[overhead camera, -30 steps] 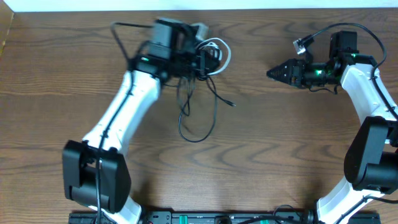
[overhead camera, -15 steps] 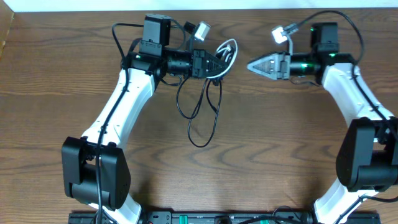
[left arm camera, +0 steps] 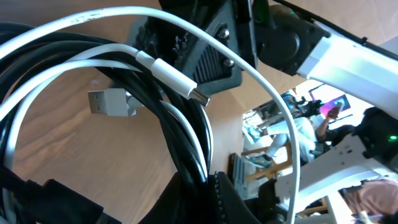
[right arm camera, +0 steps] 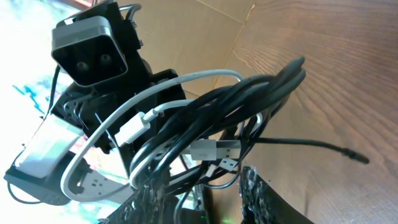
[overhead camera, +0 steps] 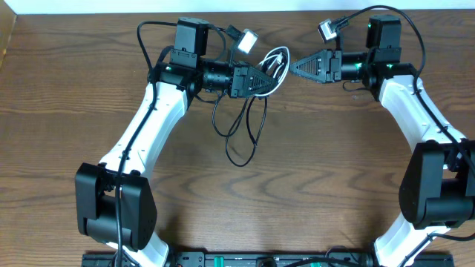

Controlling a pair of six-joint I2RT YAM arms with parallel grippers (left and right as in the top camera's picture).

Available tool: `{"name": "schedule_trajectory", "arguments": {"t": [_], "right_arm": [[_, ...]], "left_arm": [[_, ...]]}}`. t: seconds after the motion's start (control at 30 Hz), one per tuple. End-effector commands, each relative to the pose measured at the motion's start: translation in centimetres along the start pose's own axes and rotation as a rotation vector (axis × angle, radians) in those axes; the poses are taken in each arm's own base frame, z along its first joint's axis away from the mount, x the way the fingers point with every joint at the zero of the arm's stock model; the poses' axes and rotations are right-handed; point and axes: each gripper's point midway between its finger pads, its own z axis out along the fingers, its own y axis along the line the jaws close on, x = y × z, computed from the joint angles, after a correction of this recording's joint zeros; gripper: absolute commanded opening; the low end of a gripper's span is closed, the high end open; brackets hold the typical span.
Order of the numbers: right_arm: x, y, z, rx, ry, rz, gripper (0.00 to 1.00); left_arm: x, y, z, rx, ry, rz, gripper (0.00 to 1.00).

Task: Untangle cables
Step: 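Bring the right gripper toward the held bundle beside the left gripper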

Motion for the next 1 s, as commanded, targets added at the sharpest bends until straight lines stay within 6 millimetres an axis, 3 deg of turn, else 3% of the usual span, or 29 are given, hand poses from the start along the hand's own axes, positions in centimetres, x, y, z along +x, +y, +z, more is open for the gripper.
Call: {"name": "schedule_trajectory", "arguments": {"t": [0.0,0.23,0.43,0.63,0.97], "right_arm": [[0.4,0.9,1.0,-0.040,0.037,0.030,0.36],[0.5,1.0,1.0,-0.045,0.041,0.017,0.37],[-0.3,-0.9,1.4,0.065,-0.012,0.025,0.37],[0.1,-1.6,3.6,0.128,-0.005,0.016,0.36],[0.0,-4.7,6.1,0.339,-0.056,0.029,0.20]], "left_arm": [[-0.4,1.0,0.1,-0.055,-0.008,0.048,0.07],[-0.5,1.9,0.0,-0.105,-0.013,0.047,0.08],[-0.3,1.9,0.0,-0.105,-0.010,0.018,0.08],[-0.3,1.9,0.0,-0.105,-0.010,-0.002,0.08],[-0.3,1.9,0.0,-0.105,-0.010,-0.002,0.08]]}}
